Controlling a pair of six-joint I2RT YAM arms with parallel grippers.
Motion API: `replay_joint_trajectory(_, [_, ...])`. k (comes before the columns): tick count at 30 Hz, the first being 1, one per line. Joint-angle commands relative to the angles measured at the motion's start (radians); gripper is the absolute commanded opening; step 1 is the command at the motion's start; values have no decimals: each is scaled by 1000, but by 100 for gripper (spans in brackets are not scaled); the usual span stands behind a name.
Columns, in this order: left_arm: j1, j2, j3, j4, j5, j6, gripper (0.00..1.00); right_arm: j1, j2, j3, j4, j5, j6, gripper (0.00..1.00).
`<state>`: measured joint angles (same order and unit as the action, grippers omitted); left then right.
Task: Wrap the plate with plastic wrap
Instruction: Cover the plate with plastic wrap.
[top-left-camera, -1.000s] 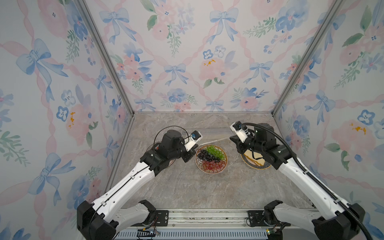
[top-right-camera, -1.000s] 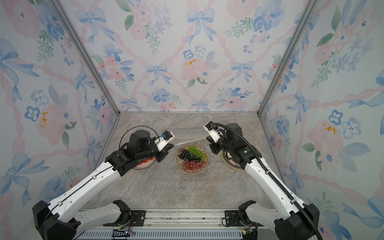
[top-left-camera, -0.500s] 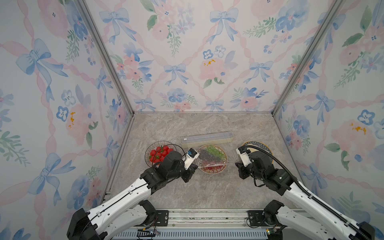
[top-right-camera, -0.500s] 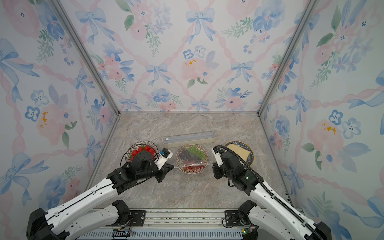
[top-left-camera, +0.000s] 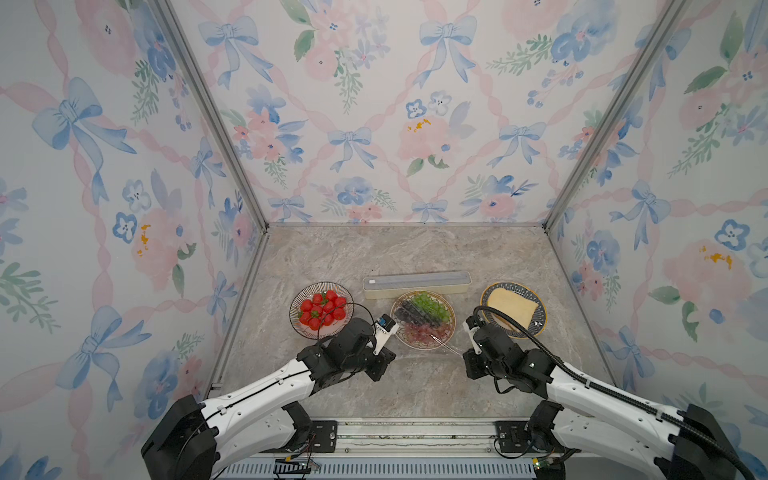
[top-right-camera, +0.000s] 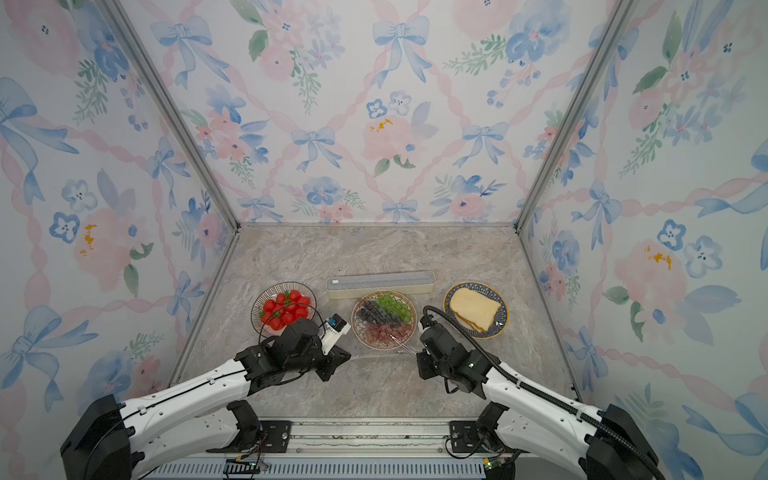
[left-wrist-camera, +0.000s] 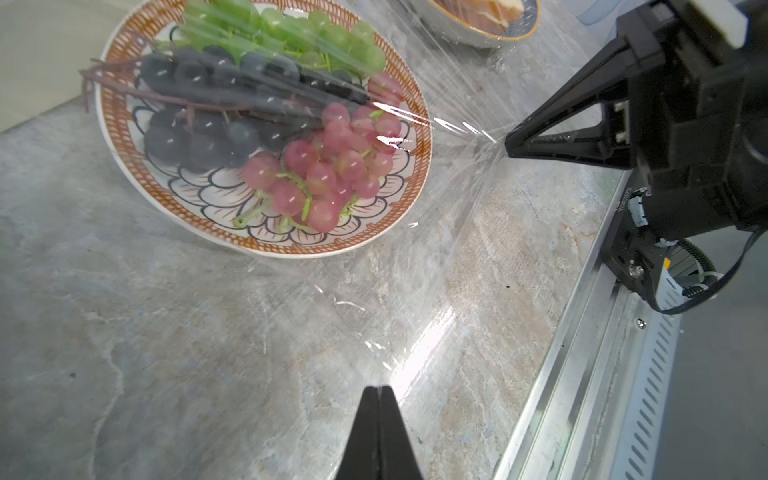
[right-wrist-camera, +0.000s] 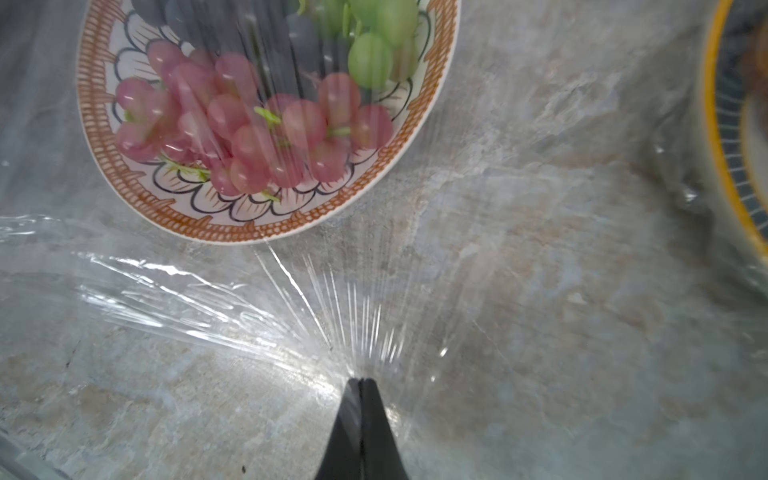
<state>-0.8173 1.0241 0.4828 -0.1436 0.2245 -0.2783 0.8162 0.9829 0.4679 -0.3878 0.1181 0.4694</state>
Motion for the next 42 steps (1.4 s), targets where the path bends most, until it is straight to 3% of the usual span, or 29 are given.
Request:
replay_joint_trajectory(1, [-14, 48, -19, 57, 14, -39, 0, 29, 72, -17, 74, 6, 63, 0])
replay_joint_trajectory(13, [-7, 252, -10, 163, -118, -49, 0, -22, 334, 29, 214, 34, 137, 0])
replay_joint_trajectory(32, [112, 472, 97, 364, -111, -19, 0, -180, 378, 4, 430, -37, 137, 0])
replay_joint_trajectory(34, [119, 476, 105, 381, -100, -21, 0, -184, 365, 2, 428, -39, 134, 6])
replay_joint_trajectory(40, [125, 478, 126, 403, -110, -38, 0, -196, 314, 8, 351, -61, 121, 37])
replay_joint_trajectory(42, [129, 473, 120, 403, -134, -45, 9, -208, 285, 7, 302, -63, 123, 46])
